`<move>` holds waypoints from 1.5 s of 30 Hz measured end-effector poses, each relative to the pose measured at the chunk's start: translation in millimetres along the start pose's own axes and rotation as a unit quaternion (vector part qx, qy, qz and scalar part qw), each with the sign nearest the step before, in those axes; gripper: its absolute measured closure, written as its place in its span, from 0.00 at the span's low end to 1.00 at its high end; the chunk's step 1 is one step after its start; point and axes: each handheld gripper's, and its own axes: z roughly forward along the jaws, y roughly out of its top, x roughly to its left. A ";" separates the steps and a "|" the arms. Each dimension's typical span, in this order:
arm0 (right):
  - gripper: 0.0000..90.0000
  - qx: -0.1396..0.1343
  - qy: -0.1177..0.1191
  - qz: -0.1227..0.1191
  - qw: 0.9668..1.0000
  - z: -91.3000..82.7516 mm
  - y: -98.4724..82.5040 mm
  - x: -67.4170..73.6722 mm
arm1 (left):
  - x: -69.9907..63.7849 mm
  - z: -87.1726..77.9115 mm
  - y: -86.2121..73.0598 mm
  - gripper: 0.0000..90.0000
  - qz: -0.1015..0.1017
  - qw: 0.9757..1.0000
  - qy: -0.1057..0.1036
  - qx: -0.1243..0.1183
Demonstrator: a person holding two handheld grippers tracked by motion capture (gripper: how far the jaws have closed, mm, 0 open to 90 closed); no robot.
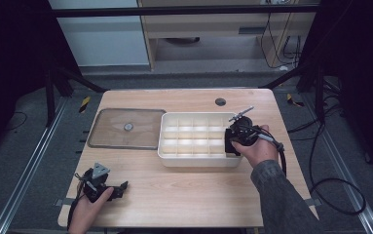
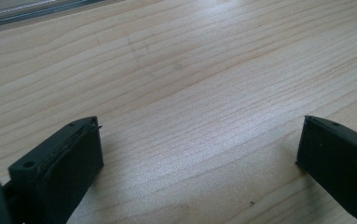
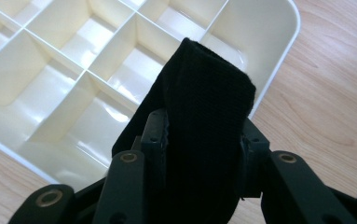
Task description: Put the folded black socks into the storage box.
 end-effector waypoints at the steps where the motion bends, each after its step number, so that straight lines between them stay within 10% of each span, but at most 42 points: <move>1: 0.70 0.001 -0.002 -0.001 1.000 0.0 -0.2 0.2 | 0.0 0.0 0.0 0.00 0.000 1.000 0.000 0.000; 45: 0.72 0.044 -0.022 -0.029 0.998 22.7 -12.9 19.0 | -0.4 0.2 0.0 0.00 -0.002 1.000 0.000 -0.001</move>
